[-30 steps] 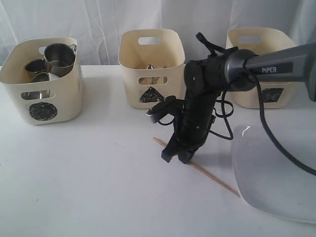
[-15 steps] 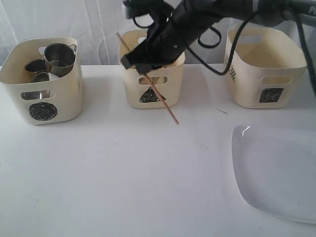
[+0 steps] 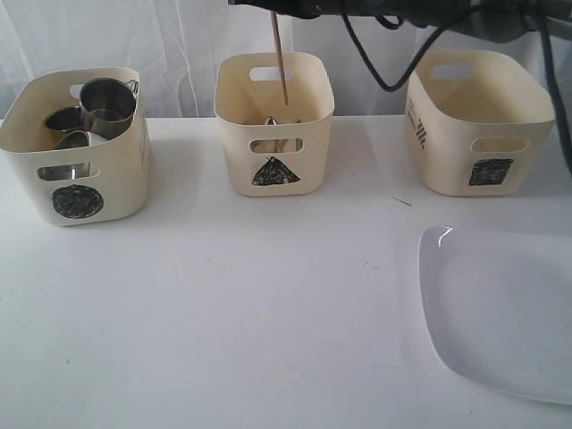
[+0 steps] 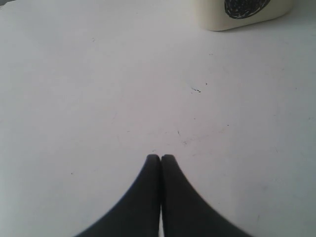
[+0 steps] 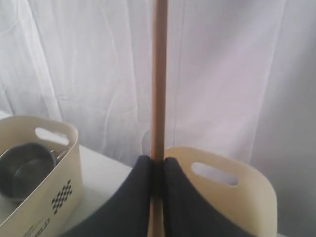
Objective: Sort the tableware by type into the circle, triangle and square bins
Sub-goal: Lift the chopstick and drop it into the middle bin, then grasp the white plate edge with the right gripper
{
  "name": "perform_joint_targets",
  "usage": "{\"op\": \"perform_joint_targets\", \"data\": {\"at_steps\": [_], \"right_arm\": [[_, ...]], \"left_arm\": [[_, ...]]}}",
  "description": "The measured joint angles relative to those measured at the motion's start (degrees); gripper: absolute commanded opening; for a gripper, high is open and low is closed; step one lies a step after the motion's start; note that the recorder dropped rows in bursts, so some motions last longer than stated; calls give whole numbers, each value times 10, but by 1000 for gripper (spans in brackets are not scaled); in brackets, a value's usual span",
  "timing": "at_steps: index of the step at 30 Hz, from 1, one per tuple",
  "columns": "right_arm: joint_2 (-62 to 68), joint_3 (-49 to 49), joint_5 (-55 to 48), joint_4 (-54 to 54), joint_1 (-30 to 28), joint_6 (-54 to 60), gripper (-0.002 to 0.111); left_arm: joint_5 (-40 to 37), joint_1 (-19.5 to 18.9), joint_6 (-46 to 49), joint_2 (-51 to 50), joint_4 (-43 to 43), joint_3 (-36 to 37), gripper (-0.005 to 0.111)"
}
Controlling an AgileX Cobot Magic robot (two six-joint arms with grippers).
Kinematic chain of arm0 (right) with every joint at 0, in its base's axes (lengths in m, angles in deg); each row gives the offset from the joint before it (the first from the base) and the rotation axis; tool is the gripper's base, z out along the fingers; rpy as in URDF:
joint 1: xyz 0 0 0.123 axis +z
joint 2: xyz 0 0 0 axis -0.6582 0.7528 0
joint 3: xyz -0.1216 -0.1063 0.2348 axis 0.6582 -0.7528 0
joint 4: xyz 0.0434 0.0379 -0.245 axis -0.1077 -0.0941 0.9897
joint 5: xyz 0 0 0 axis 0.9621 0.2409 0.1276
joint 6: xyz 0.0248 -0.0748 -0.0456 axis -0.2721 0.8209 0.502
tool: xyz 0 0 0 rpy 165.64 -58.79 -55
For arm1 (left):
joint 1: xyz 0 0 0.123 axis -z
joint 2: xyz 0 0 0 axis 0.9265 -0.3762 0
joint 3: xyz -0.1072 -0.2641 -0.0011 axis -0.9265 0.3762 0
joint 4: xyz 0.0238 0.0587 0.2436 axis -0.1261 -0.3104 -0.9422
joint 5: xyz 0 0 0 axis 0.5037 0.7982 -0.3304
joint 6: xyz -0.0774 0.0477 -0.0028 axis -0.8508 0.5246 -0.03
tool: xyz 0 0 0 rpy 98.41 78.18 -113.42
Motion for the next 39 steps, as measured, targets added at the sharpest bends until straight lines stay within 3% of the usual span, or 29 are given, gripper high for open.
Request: {"op": "perform_joint_targets", "data": {"at_steps": [8,15,21,24,28,33,39], "right_arm": [[63,0,149,-1,0,0,0],[122,0,183,-3,0,0,30],[121,-1,161,-5,0,0,32],[99,-1,112,-5,-1,0,27],[40,-1,-61,-5,-17,1,0],[-27,-5,-284,26,-80,-31,0],[-97,-79,-423,40,-195,-104,0]], "left_arm": [[0,0,0,0,0,0,0],[0,0,0,0,0,0,0],[0,0,0,0,0,0,0],[0,0,0,0,0,0,0],[0,0,0,0,0,0,0],[0,0,0,0,0,0,0],[0,0,0,0,0,0,0]]}}
